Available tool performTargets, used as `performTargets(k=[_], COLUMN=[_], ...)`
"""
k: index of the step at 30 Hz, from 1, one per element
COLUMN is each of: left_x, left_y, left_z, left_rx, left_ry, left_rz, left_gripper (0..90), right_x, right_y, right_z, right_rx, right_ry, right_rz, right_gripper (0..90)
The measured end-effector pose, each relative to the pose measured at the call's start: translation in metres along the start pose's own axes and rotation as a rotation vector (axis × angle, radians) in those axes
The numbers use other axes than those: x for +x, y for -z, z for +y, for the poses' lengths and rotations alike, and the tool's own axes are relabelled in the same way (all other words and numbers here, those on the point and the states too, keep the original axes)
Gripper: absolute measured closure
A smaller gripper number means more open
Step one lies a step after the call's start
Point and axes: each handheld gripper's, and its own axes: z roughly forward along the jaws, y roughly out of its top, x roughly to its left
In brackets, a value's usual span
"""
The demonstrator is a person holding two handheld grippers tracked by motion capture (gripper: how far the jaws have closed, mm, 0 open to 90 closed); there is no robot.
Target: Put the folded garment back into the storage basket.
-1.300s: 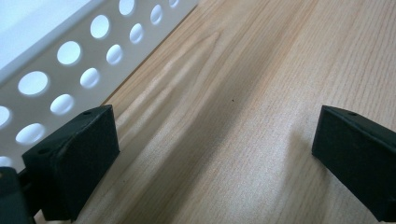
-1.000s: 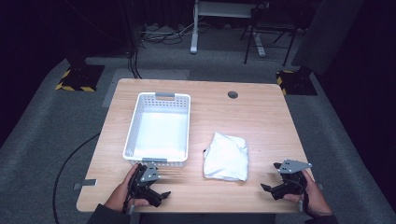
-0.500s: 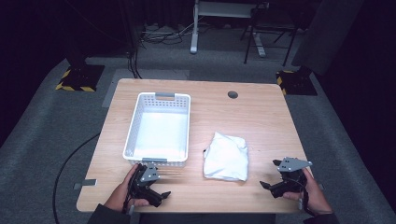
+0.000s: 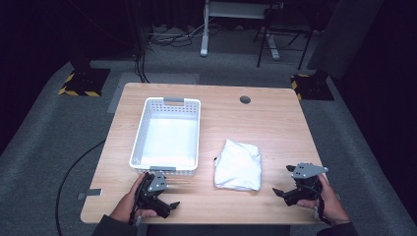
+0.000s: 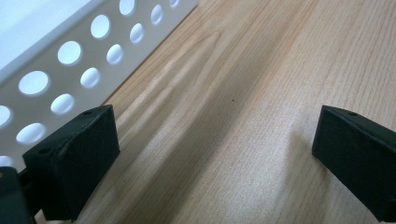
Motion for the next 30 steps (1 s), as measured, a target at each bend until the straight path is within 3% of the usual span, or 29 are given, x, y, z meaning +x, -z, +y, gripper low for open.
performTargets(k=[15,30], left_x=[0.000,0.000], left_y=[0.000,0.000], left_z=[0.000,0.000], left_rx=[0.000,0.000], left_ry=[0.000,0.000], left_rz=[0.000,-0.001], left_gripper=[0.6,0.6], right_x=[0.001,0.006], right_y=[-0.005,-0.022], right_z=[0.019,0.045], right_rx=[-0.005,-0.008], right_ry=[0.044,0.100], right_rz=[-0.001,0.027], right_gripper=[3.2,3.3])
